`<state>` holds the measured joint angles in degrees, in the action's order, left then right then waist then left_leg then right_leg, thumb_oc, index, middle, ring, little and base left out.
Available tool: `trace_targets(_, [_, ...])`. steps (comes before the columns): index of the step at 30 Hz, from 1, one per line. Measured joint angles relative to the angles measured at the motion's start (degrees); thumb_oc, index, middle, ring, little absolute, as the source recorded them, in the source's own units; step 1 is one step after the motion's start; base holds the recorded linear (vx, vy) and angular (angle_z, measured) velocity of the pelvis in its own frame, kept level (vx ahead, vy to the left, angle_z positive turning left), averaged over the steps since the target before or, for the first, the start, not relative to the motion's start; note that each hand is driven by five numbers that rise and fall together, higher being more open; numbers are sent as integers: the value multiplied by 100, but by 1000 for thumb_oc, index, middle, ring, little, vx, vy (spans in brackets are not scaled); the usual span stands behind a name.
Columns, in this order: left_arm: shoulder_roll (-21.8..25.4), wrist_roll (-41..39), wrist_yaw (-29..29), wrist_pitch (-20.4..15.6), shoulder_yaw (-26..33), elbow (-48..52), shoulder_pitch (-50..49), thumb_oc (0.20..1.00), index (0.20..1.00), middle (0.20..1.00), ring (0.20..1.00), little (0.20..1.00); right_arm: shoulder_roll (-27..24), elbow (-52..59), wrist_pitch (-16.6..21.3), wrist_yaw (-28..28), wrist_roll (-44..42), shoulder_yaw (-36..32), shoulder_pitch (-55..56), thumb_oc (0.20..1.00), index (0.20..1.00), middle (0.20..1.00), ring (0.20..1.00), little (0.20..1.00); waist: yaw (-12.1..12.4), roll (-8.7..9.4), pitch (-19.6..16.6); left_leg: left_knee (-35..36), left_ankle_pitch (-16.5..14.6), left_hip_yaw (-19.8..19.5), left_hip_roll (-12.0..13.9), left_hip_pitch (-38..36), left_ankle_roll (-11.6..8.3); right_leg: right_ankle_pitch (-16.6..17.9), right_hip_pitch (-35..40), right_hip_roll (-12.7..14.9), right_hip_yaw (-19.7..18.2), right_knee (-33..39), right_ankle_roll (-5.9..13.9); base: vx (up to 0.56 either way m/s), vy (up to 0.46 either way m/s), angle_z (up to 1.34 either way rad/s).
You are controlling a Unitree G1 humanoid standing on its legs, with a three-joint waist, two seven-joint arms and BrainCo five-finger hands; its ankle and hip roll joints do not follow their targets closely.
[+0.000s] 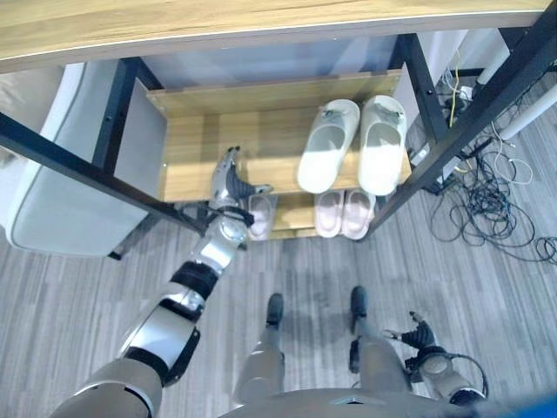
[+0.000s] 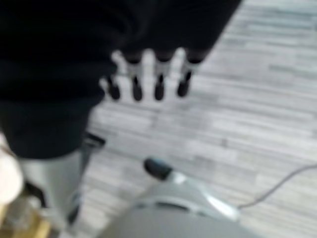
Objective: Arrange the slippers neatly on the shoe rack.
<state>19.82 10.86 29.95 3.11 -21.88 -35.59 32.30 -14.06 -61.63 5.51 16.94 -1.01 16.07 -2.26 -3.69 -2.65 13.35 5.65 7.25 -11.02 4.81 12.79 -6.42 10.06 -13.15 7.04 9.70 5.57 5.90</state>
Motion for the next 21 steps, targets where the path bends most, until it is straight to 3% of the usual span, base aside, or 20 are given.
trace_targets(5, [-520,-22,-223,-151,-160,448,24,1000,1000,1000,1000,1000,12,71,8,-2,-7,-10,11,1000,1000,1000,1000,1000,-57,13,8,3,-32,55,7,-180,8,-48,160,1,-24,0,50,-10,0,-3])
trace_targets(7, [-615,-26,-362,-242,-421,499,58,1000,1000,1000,1000,1000,11,111,10,-2,-46,-10,30,1000,1000,1000,1000,1000,-191,12,8,3,-52,91,24,-176,-15,-46,159,-8,-25,0,47,0,0,0])
trace_targets(12, [-809,-117,-545,-257,-728,354,160,1000,1000,1000,1000,1000,14,107,1,-17,-168,-5,44,1000,1000,1000,1000,1000,-220,0,0,3,-32,114,23,-182,17,-42,160,-1,-28,-2,41,0,0,0])
trace_targets(21, [-1054,-382,-635,-342,-773,55,202,1000,1000,1000,1000,1000,3,109,-8,-30,-192,5,22,1000,1000,1000,1000,1000,-214,-38,-23,3,-32,122,21,-267,30,-18,244,4,-28,-21,8,0,0,0])
